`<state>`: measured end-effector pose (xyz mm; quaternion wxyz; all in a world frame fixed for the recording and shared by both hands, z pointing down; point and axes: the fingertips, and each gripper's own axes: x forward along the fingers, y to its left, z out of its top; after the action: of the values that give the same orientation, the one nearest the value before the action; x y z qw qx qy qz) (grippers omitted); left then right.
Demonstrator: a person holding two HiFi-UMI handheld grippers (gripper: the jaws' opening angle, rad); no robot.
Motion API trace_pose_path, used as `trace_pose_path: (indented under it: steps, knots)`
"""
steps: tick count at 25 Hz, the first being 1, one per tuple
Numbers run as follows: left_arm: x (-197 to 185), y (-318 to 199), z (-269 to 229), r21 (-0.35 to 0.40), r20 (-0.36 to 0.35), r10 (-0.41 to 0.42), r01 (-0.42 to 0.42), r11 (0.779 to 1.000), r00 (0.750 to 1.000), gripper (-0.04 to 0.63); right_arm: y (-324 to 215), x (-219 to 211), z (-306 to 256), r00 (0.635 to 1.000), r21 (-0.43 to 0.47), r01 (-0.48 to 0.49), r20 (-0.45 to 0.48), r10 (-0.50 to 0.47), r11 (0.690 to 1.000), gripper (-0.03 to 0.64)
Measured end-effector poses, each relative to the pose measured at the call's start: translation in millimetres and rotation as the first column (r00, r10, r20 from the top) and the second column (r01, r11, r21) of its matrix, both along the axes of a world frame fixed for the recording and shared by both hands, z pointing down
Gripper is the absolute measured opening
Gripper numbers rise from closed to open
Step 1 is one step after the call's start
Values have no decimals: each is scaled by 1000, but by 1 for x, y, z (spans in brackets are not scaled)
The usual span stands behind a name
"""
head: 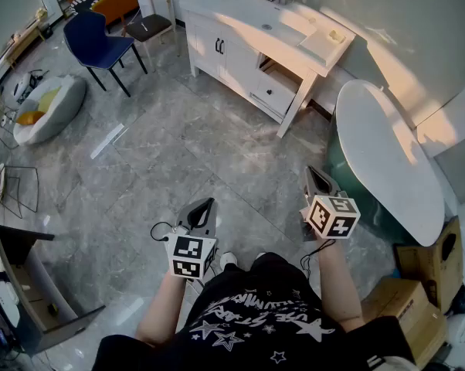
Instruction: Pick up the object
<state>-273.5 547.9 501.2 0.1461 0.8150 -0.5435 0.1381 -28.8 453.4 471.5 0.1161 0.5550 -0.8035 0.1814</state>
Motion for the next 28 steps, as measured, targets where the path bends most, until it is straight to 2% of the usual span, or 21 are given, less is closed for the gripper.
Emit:
trace_pose_path:
  steps: [10,14,16,20,23,24,28]
  knots:
    - [22,-3,-4,-32,-7,-10,10,999,1000,15,4,32,3,1000,-38,-22,18,22,999,12]
    - [19,-13,-10,-19,-8,-33,33,999,999,15,1,40,5,999,-43,-30,20,31,999,12]
    - [15,-12,-10,-18,-6,-37,37,999,999,15,-2,37,5,999,-37,-33,33,34,999,12]
    - [0,-10,-3,-28,-13,-39,38,999,999,15,-9,14,1,991,3,0,133,0,1000,12]
    - [-12,-21,-6,-9,0,-32,32,999,999,15,-20,-7,4,992,10,43,122,-44,999,15]
    - [-14,-24,-8,-2,1,-31,31,1000,1000,15,-23,-12,6,992,10,59,108,-60,998,20]
    - [-16,-31,-4,-9,-13,-34,34,999,999,15,-31,-20,19,991,-21,103,90,-100,994,148]
